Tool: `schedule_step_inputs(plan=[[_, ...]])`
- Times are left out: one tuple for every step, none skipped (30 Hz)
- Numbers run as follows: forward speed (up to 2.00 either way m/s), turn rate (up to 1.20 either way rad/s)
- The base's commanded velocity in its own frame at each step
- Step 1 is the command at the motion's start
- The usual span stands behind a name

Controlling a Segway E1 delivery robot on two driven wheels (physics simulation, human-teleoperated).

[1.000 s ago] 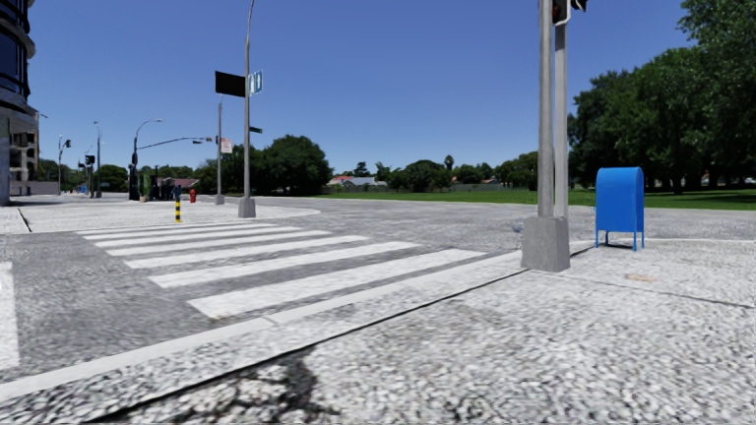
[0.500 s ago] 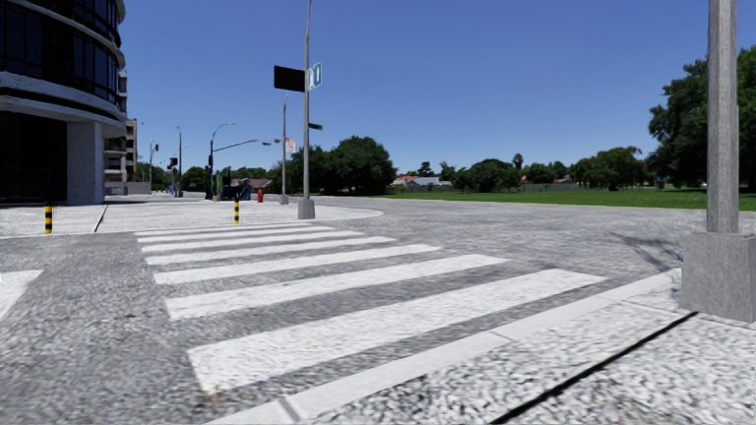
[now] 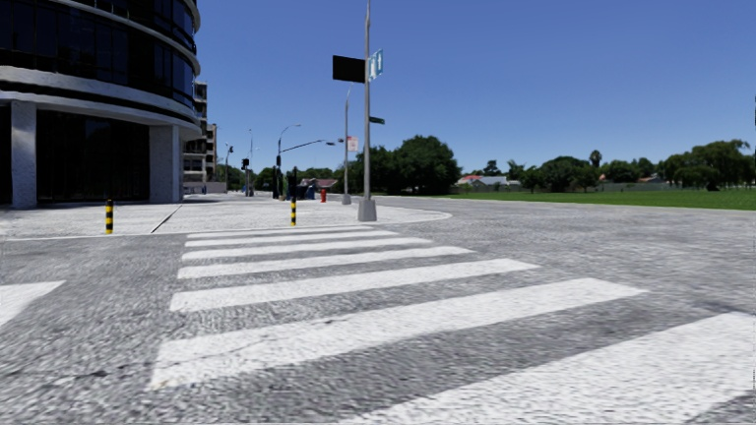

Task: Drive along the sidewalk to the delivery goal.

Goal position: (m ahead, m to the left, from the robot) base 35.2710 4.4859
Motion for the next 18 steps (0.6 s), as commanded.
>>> schedule_step_inputs(plan=[[1.56,0.45],[1.56,0.45],[1.56,0.45],[1.55,0.45],[1.55,0.45],[1.55,0.45],[1.55,0.45],[1.55,0.45],[1.55,0.45],[1.55,0.45],[1.55,0.45],[1.55,0.45],[1.55,0.45],[1.55,0.45],[1.55,0.45],[1.55,0.45],[1.55,0.45],[1.55,0.45]])
